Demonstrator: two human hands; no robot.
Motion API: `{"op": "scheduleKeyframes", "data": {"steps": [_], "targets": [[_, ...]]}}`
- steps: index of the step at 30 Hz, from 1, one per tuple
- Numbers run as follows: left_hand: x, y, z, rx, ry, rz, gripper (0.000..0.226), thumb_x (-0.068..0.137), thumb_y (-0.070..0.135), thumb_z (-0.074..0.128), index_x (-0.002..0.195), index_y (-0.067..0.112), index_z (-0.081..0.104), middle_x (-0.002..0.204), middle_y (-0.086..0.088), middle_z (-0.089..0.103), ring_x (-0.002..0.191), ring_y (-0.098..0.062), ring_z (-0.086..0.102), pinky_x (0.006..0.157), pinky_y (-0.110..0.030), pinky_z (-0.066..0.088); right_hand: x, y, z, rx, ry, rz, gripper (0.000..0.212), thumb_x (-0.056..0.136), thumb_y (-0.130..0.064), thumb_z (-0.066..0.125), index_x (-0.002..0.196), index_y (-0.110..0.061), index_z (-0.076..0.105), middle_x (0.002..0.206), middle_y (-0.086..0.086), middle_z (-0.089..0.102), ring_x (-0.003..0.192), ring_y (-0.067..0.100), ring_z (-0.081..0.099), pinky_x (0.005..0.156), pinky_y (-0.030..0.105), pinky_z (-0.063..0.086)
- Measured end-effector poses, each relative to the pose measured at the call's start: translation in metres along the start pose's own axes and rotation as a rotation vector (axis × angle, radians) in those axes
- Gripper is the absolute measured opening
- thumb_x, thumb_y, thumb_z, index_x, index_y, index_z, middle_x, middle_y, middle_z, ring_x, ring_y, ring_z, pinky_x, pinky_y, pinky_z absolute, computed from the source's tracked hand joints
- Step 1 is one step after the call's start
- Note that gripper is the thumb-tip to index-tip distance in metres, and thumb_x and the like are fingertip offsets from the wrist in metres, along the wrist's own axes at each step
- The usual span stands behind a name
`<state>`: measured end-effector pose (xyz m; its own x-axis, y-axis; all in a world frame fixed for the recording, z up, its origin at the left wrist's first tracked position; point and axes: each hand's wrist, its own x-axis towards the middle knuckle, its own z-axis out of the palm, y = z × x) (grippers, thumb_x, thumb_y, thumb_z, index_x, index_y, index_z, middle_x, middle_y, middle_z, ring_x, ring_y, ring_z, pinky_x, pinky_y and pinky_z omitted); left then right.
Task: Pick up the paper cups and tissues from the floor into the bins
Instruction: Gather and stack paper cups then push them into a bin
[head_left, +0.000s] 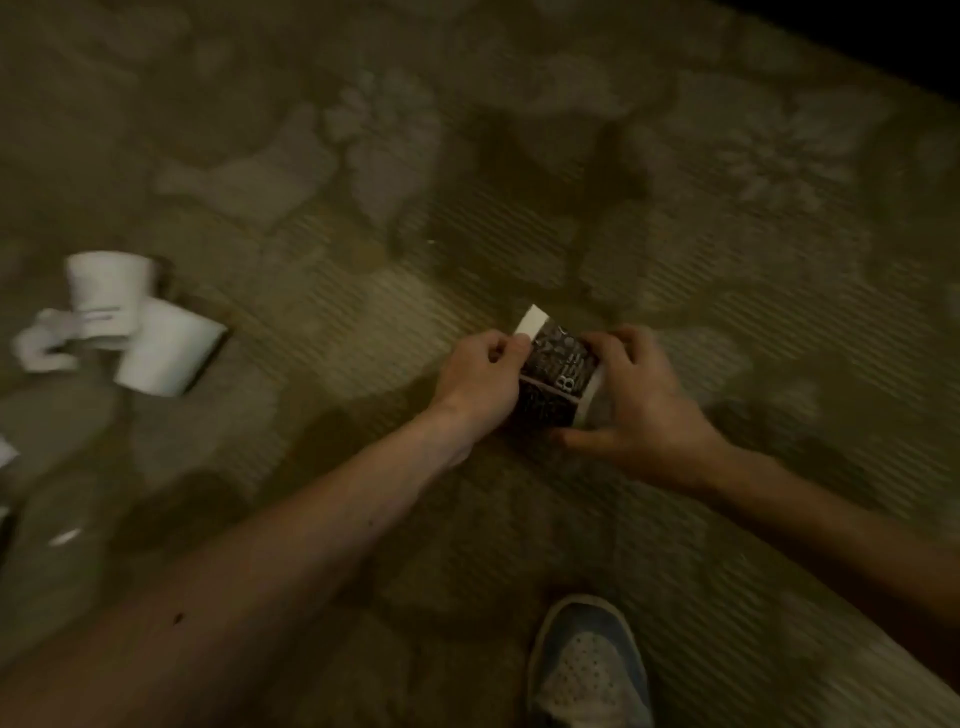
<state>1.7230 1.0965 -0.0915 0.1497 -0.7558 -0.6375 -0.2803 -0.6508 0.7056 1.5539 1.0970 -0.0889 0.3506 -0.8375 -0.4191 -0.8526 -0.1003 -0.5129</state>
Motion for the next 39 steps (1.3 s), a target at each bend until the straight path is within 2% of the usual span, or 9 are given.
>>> {"op": "scheduleKeyframes", "data": {"steps": [3,6,12,15,18,23,30,35,39], "targets": [[-0.018,-0.011,-0.048,0.112,0.014,-0.003,0.028,0.102,0.041,0.047,0.087,0.024,0.063,0.092,0.003,0.066,0.083,-0.01,0.062,0.065,-0.027,0.049,0.012,-0.055,0.027,-0.156,-0.011,-0.143,0.121,0.064,-0.066,0.077,0.154,-0.017,0.013,0.15,0.005,0.024,0.136,0.024,0.032,0.11,0.043,0.038],[-0.034,-0.025,-0.091,0.146,0.032,0.001,0.033,0.1,0.039,0.052,0.077,0.02,0.066,0.078,0.001,0.067,0.073,-0.014,0.064,0.064,-0.032,0.05,0.021,-0.104,0.056,-0.209,-0.028,-0.237,0.133,0.059,-0.072,0.076,0.155,-0.012,0.006,0.147,0.007,0.029,0.131,0.026,0.038,0.102,0.043,0.043],[-0.072,-0.062,-0.173,0.173,0.182,-0.025,0.033,0.097,0.031,0.06,0.066,0.019,0.056,0.049,0.011,0.056,0.043,-0.003,0.054,0.04,-0.016,0.04,0.025,-0.183,0.092,-0.047,-0.118,-0.449,0.114,0.059,-0.057,0.081,0.147,-0.015,0.023,0.131,0.003,0.046,0.118,0.021,0.049,0.089,0.037,0.046],[-0.109,-0.077,-0.208,0.218,0.142,-0.029,0.027,0.098,0.031,0.058,0.075,0.019,0.052,0.053,0.003,0.057,0.045,-0.015,0.054,0.046,-0.023,0.043,0.024,-0.213,0.101,-0.048,-0.173,-0.564,0.107,0.059,-0.053,0.083,0.145,-0.018,0.029,0.129,0.003,0.05,0.115,0.022,0.053,0.088,0.037,0.047],[-0.154,-0.094,-0.241,0.377,0.061,-0.052,0.03,0.099,0.035,0.055,0.073,0.022,0.053,0.058,0.009,0.057,0.045,-0.002,0.052,0.051,-0.023,0.043,0.021,-0.247,0.113,-0.069,-0.239,-0.67,0.108,0.061,-0.054,0.082,0.147,-0.021,0.026,0.133,0.001,0.05,0.118,0.02,0.051,0.092,0.038,0.048],[-0.199,-0.12,-0.282,0.356,0.027,-0.048,0.025,0.101,0.031,0.052,0.084,0.014,0.059,0.073,-0.001,0.063,0.06,-0.011,0.058,0.064,-0.035,0.051,0.011,-0.293,0.145,-0.03,-0.309,-0.767,0.098,0.065,-0.058,0.078,0.144,-0.029,0.029,0.132,-0.006,0.051,0.112,0.015,0.053,0.086,0.032,0.044],[-0.2,-0.18,-0.309,0.156,0.177,0.152,0.026,0.096,0.031,0.061,0.071,0.025,0.055,0.063,0.013,0.053,0.061,-0.003,0.05,0.061,-0.024,0.04,0.021,-0.324,0.174,-0.061,-0.379,-0.772,0.071,0.068,-0.058,0.077,0.125,-0.034,0.043,0.102,-0.018,0.057,0.085,0.003,0.055,0.064,0.018,0.04],[-0.163,-0.213,-0.326,0.057,0.275,0.26,0.03,0.094,0.039,0.063,0.074,0.016,0.061,0.064,0.008,0.052,0.062,-0.004,0.049,0.062,-0.026,0.041,0.042,-0.341,0.188,-0.022,-0.44,-0.595,0.075,0.066,-0.057,0.08,0.13,-0.031,0.049,0.107,-0.013,0.065,0.092,0.004,0.061,0.081,0.031,0.054],[-0.143,-0.238,-0.359,0.024,0.527,0.251,0.043,0.084,0.067,0.049,0.08,0.026,0.063,0.071,0.004,0.059,0.066,-0.009,0.055,0.059,-0.032,0.045,0.043,-0.365,0.194,0.001,-0.446,-0.457,0.076,0.064,-0.057,0.078,0.128,-0.03,0.048,0.099,-0.015,0.062,0.087,0.001,0.06,0.075,0.027,0.053]]}}
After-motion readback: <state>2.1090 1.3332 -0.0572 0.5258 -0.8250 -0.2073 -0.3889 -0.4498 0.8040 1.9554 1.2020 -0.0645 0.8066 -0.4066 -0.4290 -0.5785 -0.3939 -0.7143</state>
